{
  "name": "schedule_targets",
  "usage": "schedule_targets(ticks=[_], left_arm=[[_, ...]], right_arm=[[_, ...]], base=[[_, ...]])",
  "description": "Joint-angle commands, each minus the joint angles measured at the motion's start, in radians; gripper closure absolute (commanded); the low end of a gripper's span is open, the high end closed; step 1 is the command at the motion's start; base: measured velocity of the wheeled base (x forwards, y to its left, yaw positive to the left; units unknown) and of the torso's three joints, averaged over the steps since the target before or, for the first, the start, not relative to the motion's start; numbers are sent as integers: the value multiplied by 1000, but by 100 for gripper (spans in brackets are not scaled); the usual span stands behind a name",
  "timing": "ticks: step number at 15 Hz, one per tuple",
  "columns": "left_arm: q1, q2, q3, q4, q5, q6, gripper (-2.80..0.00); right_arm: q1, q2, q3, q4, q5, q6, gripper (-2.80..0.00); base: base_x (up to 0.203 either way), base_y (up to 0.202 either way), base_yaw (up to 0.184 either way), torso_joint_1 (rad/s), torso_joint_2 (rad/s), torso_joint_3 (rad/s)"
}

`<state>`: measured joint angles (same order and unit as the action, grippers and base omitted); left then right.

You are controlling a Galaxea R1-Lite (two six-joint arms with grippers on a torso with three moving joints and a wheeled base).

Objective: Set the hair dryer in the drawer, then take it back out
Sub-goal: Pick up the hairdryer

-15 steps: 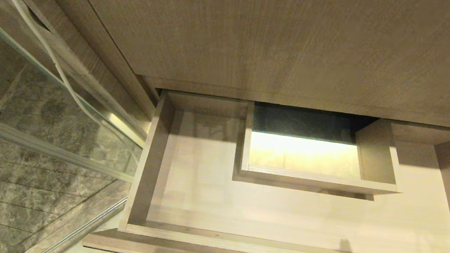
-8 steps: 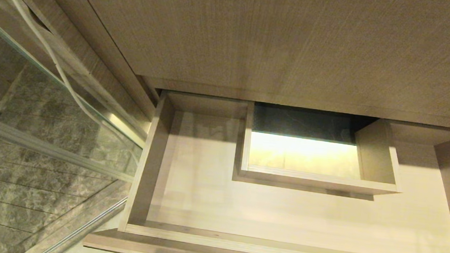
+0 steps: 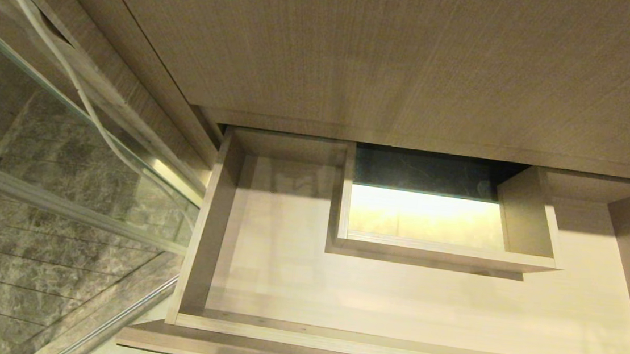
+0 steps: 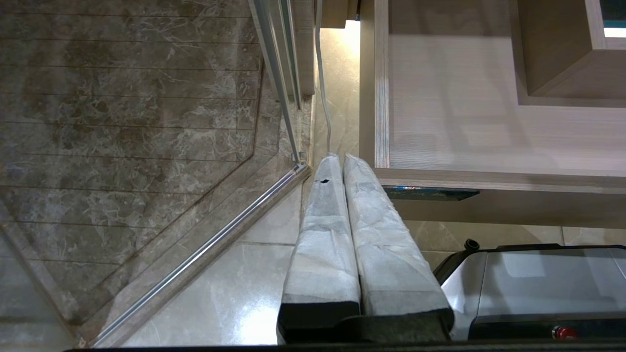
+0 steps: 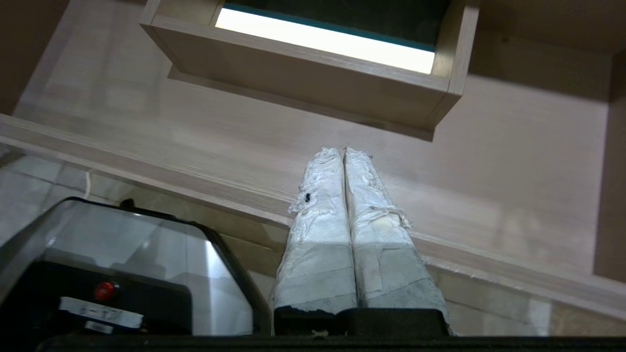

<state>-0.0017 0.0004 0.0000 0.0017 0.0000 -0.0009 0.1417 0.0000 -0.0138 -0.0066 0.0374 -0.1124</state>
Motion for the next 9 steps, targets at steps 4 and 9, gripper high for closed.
schedule_targets(ticks=[4,9], left_arm=[[0,0,2,0,0,-1,0],[0,0,2,0,0,-1,0]], right_arm=[[1,-40,1,31,-17,22,0],[1,-40,2,36,-22,27,0]], base=[[0,0,0,0,0,0],[0,0,0,0,0,0]])
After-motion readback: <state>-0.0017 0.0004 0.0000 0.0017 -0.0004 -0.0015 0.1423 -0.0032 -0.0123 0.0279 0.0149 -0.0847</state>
